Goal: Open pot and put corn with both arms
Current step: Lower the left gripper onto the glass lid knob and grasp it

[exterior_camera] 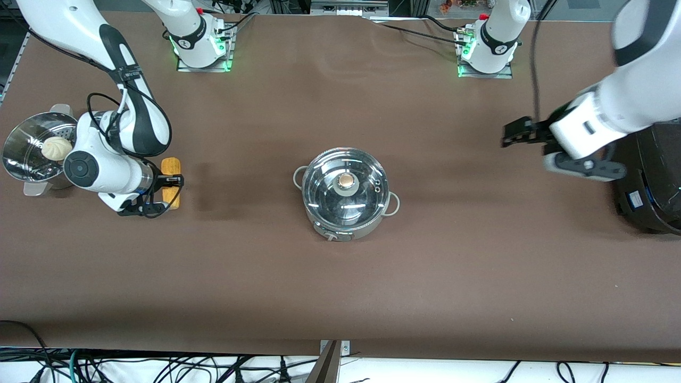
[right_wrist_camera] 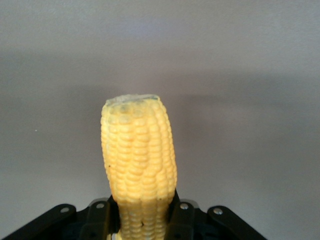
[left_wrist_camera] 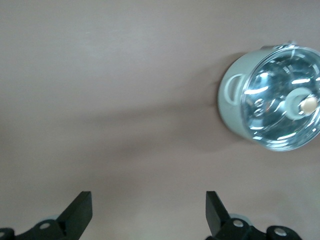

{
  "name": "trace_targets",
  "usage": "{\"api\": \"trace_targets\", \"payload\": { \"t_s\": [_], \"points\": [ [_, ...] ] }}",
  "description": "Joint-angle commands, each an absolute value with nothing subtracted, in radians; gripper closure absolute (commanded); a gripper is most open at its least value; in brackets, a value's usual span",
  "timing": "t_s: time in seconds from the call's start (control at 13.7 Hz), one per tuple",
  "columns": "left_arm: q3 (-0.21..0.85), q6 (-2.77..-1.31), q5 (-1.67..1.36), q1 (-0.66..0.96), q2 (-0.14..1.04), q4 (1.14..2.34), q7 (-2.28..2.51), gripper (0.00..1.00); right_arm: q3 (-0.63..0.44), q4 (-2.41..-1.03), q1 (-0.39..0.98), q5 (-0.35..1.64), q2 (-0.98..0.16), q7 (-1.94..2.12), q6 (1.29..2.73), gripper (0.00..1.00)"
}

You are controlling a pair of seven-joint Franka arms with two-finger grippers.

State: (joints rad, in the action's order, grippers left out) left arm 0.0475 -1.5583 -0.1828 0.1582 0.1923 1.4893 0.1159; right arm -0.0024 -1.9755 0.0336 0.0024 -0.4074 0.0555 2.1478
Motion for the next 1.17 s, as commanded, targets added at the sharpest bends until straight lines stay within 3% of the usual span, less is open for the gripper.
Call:
{"api": "trace_targets", "payload": {
  "t_s": [0.0, 0.22, 0.44, 0.73, 0.88, 1.1],
  "points": [
    [0.067, -1.655, -0.202, 0.248, 0.245, 1.493, 0.292, 0.00, 0.003, -1.941, 0.002, -0.011, -0.410, 0.060, 2.126, 1.00],
    [0.089, -1.780, -0.202, 0.354, 0.322, 1.491, 0.470, 0.00, 0.003, -1.905, -0.012, -0.009, -0.417, 0.071, 2.120, 1.00],
    [0.080, -1.899, -0.198, 0.493, 0.400, 1.482, 0.644, 0.00, 0.005, -1.775, -0.008, 0.003, -0.437, 0.060, 2.016, 1.00],
    [-0.007, -2.060, -0.199, 0.647, 0.503, 1.474, 0.802, 0.00, 0.006, -1.612, -0.008, 0.008, -0.497, 0.060, 1.876, 1.00],
    [-0.049, -2.149, -0.199, 0.707, 0.572, 1.448, 0.868, 0.00, 0.011, -1.583, -0.002, 0.009, -0.499, 0.055, 1.873, 1.00],
    [-0.087, -2.163, -0.198, 0.758, 0.650, 1.369, 0.952, 0.00, 0.012, -1.572, 0.014, 0.009, -0.499, 0.043, 1.873, 1.00]
  ]
}}
